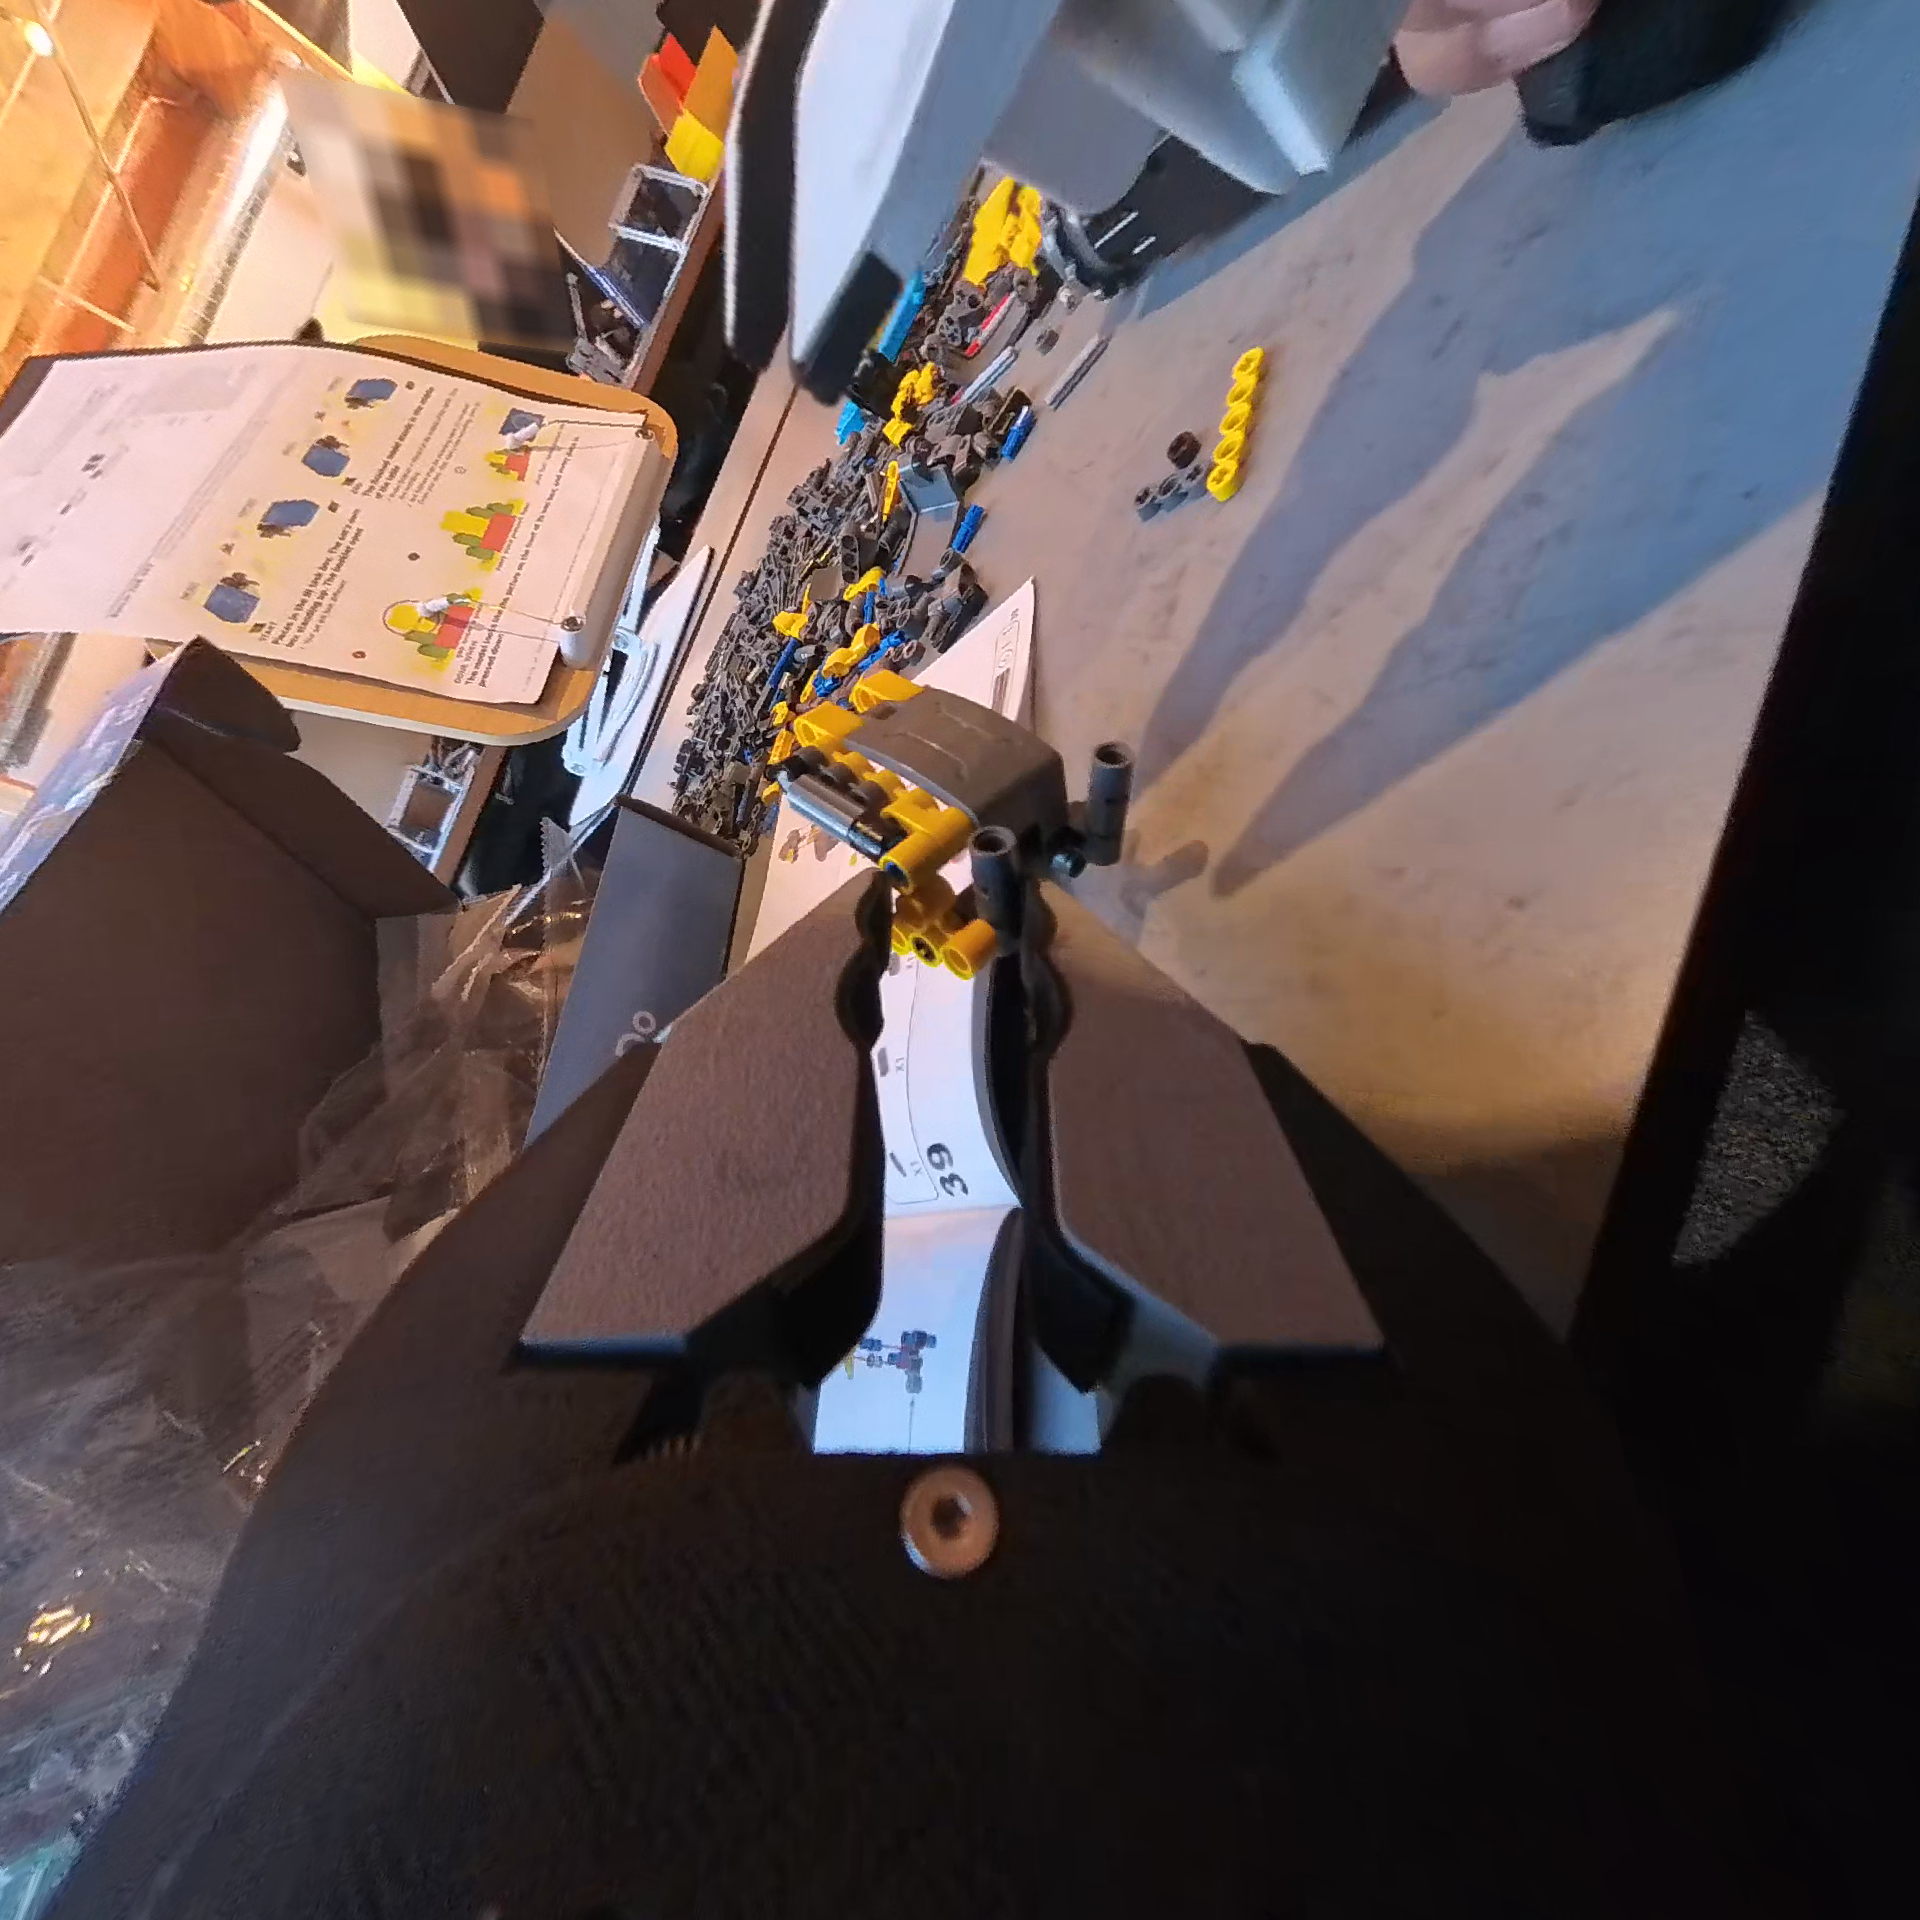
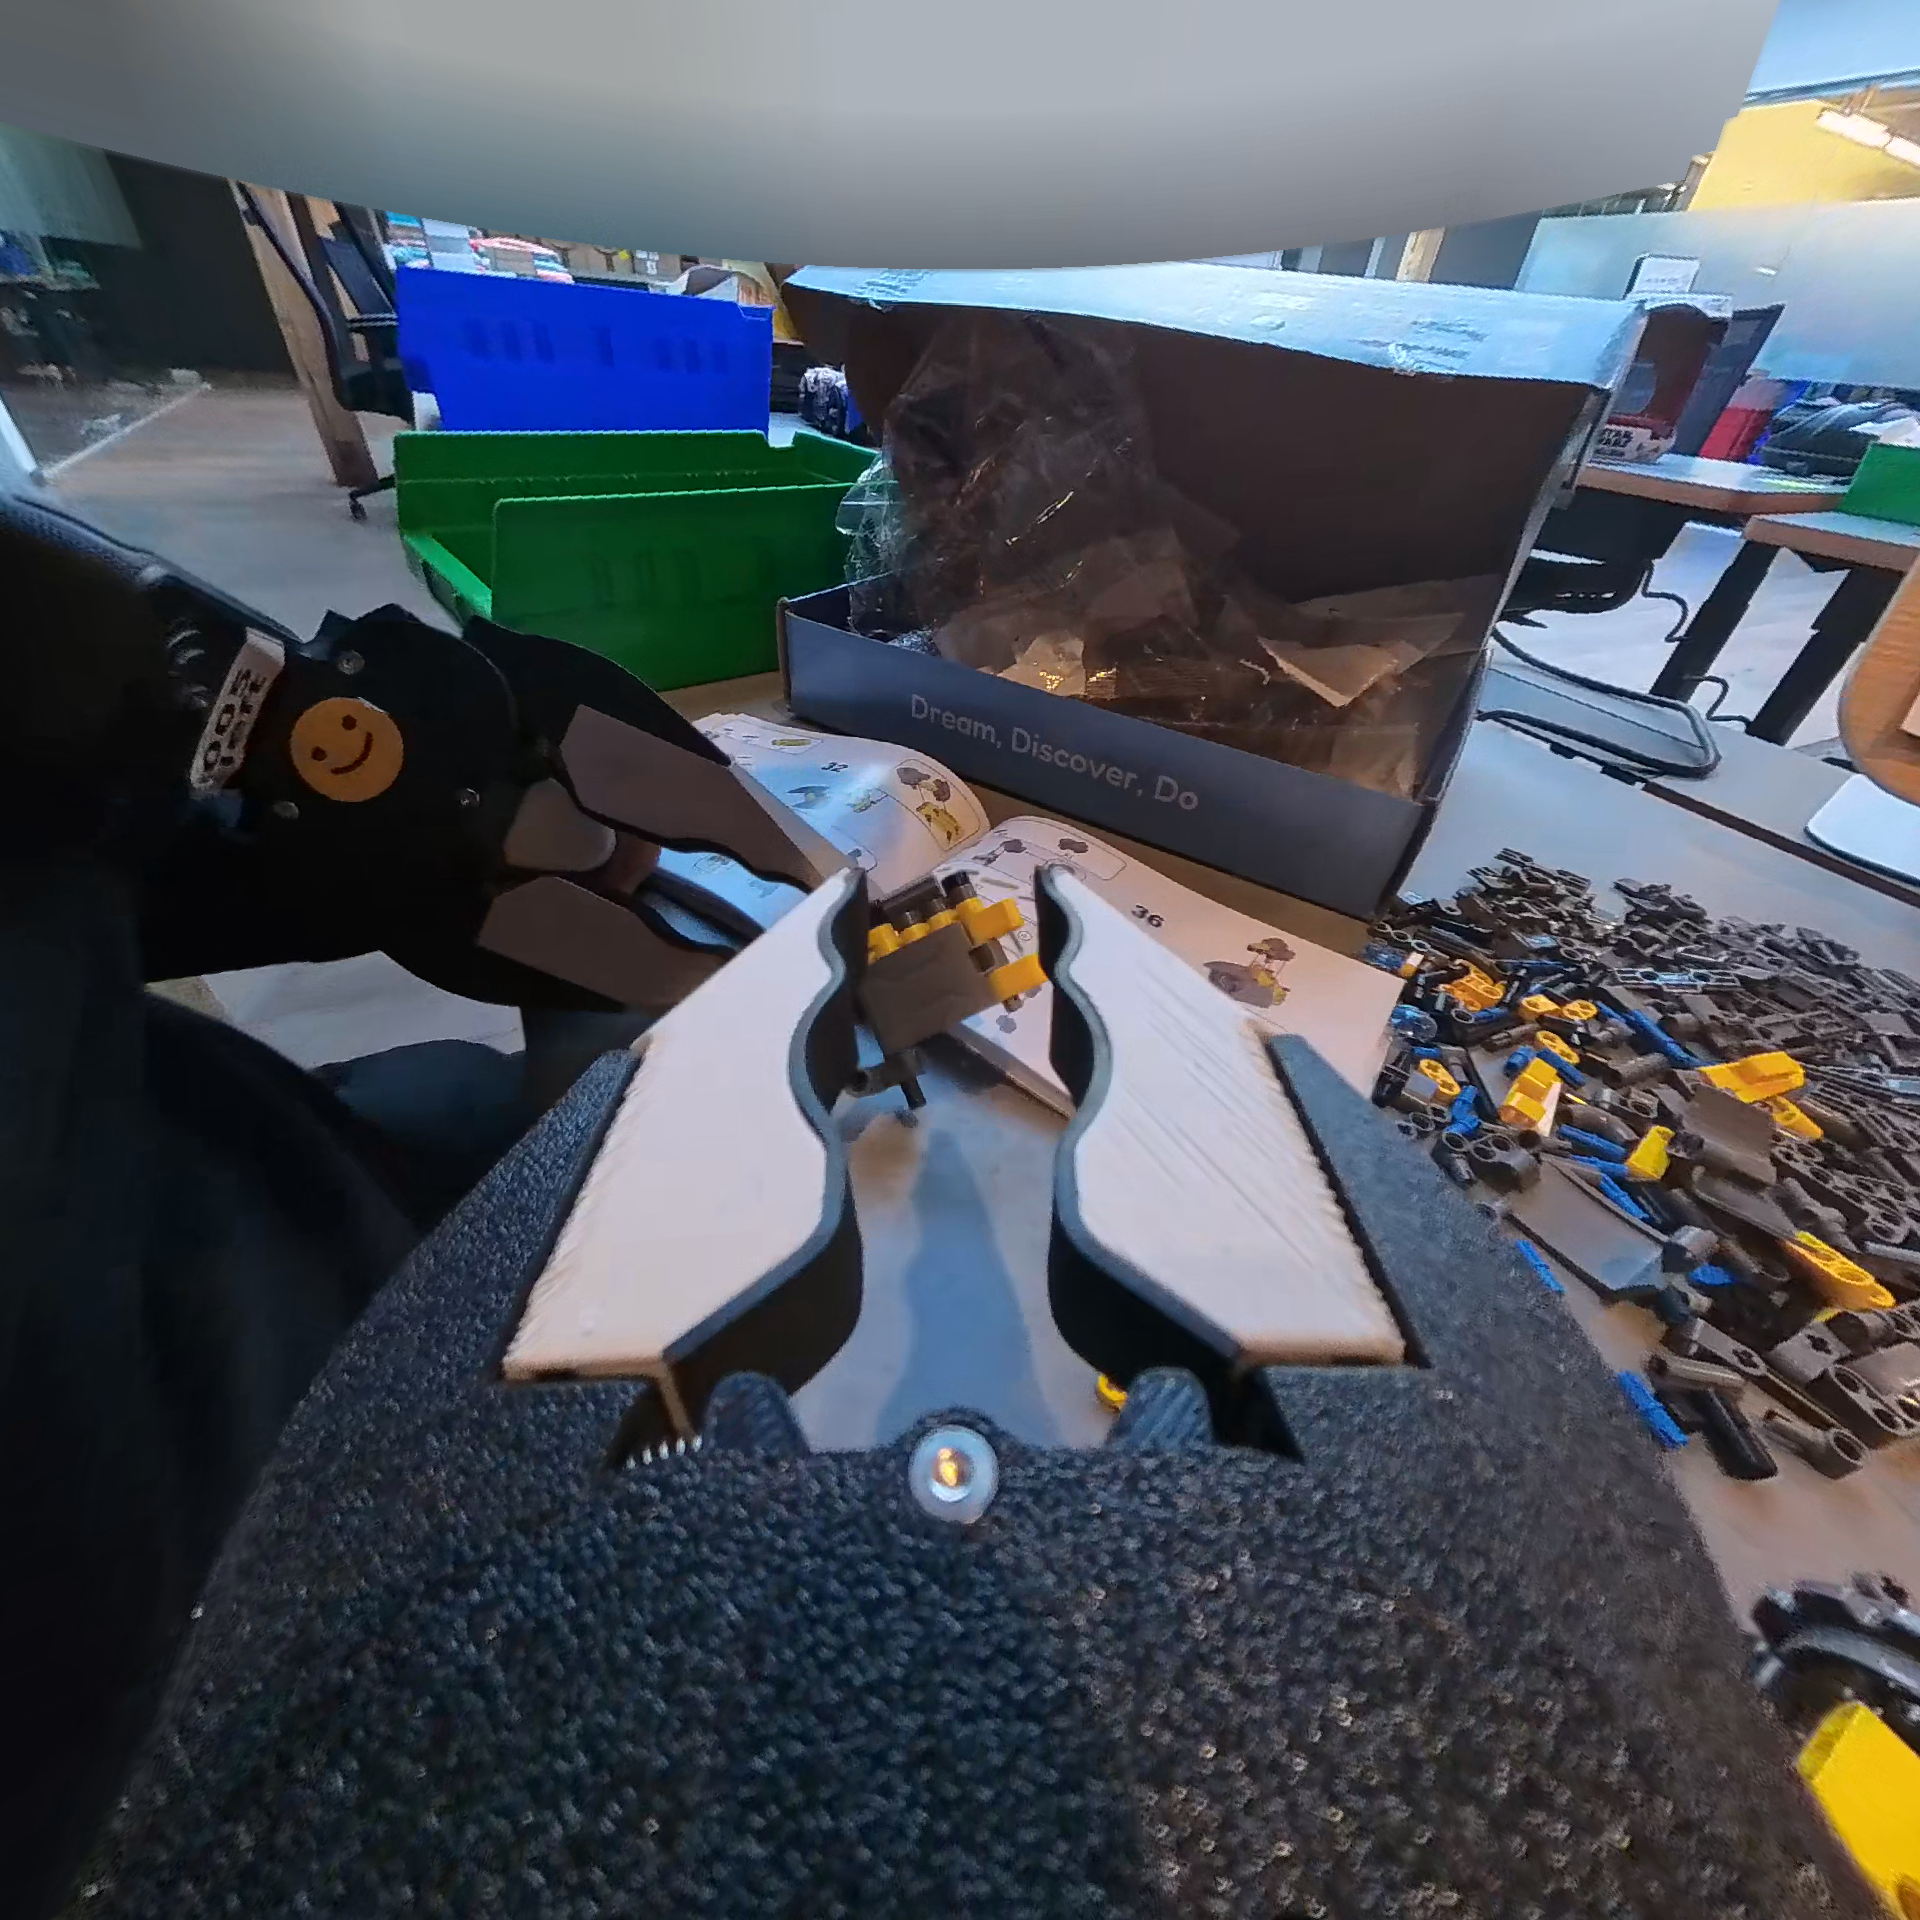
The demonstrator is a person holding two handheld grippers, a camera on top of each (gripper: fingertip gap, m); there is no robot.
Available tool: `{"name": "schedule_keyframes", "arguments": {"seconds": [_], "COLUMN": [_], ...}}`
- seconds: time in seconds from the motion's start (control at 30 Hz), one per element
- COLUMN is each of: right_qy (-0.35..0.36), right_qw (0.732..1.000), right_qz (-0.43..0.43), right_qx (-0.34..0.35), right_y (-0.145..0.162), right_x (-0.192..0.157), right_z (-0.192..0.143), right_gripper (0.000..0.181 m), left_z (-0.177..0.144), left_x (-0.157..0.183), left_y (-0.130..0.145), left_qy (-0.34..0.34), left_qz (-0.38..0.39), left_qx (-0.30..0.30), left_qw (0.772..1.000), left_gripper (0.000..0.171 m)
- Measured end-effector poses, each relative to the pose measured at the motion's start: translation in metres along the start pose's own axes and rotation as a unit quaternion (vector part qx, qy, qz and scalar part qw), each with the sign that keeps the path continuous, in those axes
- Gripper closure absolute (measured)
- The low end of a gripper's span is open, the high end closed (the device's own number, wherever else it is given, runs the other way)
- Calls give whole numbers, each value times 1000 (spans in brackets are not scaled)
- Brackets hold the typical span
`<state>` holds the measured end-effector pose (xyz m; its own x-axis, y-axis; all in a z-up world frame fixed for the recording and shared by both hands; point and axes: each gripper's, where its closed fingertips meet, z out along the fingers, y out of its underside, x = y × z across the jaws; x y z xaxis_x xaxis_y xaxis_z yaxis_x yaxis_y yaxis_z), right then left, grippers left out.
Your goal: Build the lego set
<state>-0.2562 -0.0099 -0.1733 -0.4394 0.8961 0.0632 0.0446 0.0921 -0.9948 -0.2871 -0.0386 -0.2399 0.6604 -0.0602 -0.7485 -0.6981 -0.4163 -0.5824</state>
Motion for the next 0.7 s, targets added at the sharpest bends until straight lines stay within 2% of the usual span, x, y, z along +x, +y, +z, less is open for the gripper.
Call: {"name": "schedule_keyframes", "arguments": {"seconds": [0.43, 0.7], "right_qy": [-13, 10], "right_qw": [1000, 1000], "right_qz": [-3, -25], "right_qx": [-13, 16], "right_y": [3, -4], "right_x": [-5, -4], "right_z": [4, -2], "right_gripper": [150, 150], "left_z": [-1, 1], "left_x": [-6, -1], "left_y": [-1, 1], "left_qy": [-17, -10], "left_qz": [-3, 14], "left_qx": [7, -2], "left_qw": [1000, 1000], "left_gripper": [148, 148]}}
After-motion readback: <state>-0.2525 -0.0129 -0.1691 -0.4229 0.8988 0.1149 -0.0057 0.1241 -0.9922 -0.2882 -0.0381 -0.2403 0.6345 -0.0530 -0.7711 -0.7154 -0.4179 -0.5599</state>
